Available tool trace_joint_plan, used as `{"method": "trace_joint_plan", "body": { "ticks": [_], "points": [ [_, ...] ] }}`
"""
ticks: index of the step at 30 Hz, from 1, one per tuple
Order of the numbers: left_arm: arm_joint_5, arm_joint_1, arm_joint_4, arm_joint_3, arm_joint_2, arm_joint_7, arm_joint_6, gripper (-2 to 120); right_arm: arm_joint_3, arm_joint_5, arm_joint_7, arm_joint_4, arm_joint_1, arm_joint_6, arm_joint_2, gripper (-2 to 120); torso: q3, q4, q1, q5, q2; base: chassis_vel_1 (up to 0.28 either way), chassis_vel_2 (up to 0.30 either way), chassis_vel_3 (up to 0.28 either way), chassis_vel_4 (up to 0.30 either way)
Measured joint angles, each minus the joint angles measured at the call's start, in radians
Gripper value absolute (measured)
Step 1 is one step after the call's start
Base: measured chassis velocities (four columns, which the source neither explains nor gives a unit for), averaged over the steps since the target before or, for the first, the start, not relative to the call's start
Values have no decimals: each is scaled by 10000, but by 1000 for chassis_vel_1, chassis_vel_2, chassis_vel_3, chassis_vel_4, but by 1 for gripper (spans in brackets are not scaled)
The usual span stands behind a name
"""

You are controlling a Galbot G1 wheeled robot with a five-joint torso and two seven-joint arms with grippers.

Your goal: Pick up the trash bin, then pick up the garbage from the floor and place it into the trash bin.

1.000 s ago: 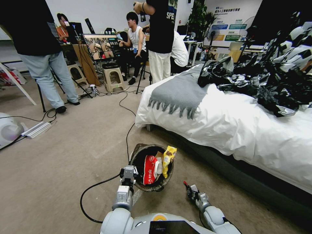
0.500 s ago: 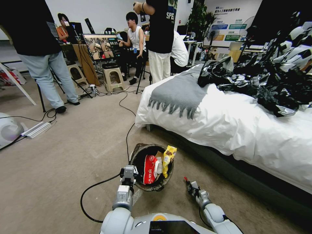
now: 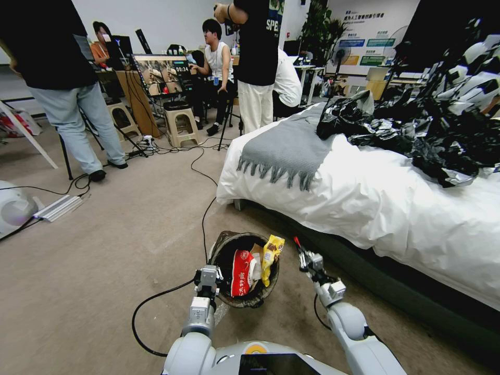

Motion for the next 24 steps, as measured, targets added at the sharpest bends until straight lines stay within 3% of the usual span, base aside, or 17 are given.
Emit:
{"method": "trace_joint_plan", "body": {
  "ticks": [3,9,18,24],
  "points": [
    [5,2,3,9,2,0,0,0,-293,337,-666,1337,-267,73,-142,0,-1,-2,0,-2,0,0,0,0,0],
    [12,15,15,29,21,-1,-4,0,-804,34,-970,1951,-658,69,-580,0,0,-2,0,0,0,0,0,0,0],
    [56,13,30,89,16,-3,-12,0,-1924,-906,-956,1252,-779,38,-1352,0,-1,-1,0,1,0,0,0,0,0],
    [82,15,37,117,6,-2,-14,0,-2370,-1144,-764,551,-638,-8,-1412,0,0,-1,0,1,0,0,0,0,0]
  ]
}}
